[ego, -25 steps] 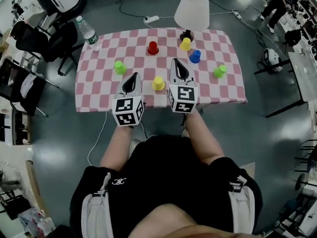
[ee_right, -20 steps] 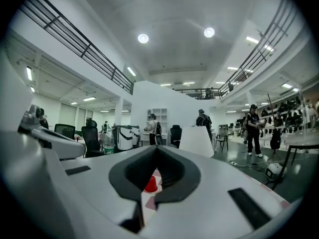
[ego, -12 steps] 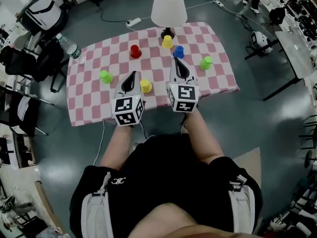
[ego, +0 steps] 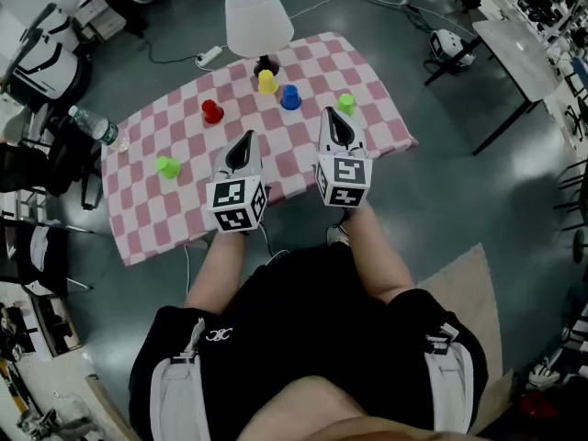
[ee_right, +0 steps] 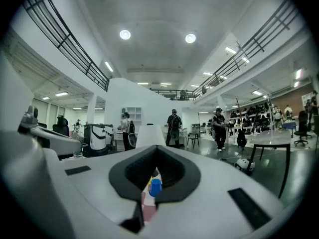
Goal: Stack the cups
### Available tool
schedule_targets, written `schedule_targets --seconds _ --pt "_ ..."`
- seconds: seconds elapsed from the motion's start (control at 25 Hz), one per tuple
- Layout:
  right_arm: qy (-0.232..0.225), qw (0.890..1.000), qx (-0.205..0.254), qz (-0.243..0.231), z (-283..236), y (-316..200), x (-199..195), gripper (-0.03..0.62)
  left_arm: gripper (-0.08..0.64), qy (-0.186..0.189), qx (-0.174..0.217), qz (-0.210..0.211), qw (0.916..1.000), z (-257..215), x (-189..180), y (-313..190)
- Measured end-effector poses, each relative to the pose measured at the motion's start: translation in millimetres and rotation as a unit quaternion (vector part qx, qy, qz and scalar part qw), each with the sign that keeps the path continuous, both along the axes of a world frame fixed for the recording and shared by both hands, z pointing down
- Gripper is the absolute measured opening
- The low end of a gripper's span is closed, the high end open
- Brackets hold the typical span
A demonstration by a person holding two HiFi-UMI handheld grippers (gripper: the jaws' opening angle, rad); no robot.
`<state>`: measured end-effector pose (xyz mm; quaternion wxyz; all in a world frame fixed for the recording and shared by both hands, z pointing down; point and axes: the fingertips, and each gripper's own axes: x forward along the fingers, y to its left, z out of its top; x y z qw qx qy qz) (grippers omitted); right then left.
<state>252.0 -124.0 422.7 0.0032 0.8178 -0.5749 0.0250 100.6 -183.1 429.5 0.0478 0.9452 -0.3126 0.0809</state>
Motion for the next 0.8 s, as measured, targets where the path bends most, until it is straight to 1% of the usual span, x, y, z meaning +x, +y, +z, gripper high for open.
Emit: schedule_targets --seconds 0.12,0.28,0.48,0.6,0.72,0.76,0.8 --pt "-0.007 1.000 -0.003 0.013 3.9 15.2 19.1 0.003 0.015 0.001 0.000 0.020 0.9998 0.7 22.3 10.1" --pt "-0.006 1.000 -0.010 0.027 7.5 32.5 40.6 0.003 0.015 0.001 -0.005 0.040 0.9992 3.6 48.5 22.9" --pt "-0.009 0.999 -0.014 0.033 13.9 43.8 61.1 0.003 0.015 0.006 -0.016 0.049 0.9986 7.9 72.1 28.0" --pt "-0.013 0.999 -0.020 0.031 21.4 47.1 69.2 0.003 0.015 0.007 -0.023 0.052 0.9983 11.7 81.4 31.2" --pt "-0.020 0.999 -0.022 0.037 30.2 46.8 80.8 0.005 0.015 0.003 -0.027 0.050 0.9984 15.9 89.0 30.9" --pt "-0.026 0.999 -0.024 0.037 34.9 44.6 85.6 0.012 0.015 0.001 -0.029 0.049 0.9984 17.5 91.7 30.1" --pt "-0.035 0.999 -0.027 0.032 40.4 41.0 89.9 0.134 0.015 -0.001 -0.030 0.047 0.9984 19.2 94.4 29.1"
